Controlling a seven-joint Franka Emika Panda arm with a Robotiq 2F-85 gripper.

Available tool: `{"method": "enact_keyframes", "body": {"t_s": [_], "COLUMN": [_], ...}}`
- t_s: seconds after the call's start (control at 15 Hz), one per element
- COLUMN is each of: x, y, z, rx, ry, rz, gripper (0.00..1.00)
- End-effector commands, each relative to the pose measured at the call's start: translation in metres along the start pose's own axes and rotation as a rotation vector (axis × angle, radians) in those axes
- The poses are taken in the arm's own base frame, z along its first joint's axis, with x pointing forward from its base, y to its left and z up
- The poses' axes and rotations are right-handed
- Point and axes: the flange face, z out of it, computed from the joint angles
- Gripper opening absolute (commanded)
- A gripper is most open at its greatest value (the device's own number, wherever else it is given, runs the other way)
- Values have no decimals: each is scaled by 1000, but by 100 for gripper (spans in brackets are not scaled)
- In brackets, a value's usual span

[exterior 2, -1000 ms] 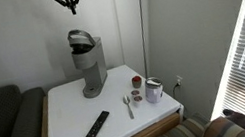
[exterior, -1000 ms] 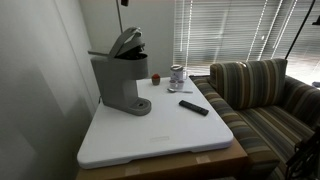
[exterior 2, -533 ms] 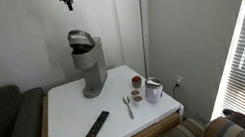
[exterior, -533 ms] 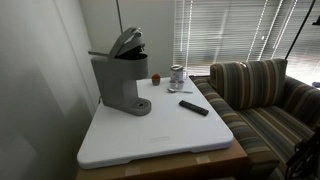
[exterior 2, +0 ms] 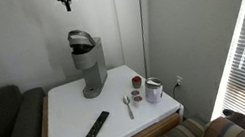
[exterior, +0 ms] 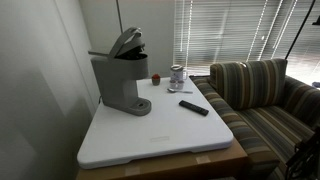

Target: Push the lid of the coffee machine downwards

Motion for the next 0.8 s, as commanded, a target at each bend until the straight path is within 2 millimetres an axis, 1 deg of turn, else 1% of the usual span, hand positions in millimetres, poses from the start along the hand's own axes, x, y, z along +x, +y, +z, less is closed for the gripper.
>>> {"method": "enact_keyframes", "body": {"t_s": [0.0,0.13,0.47,0.73], "x": [1,4,10,17], "y": [1,6,16,19], "z": [2,11,46,75], "rx": [-1,-2,-1,0], "ry": [5,30,56,71], "rz": [1,-1,2,-5], "gripper": [0,0,0,0]}}
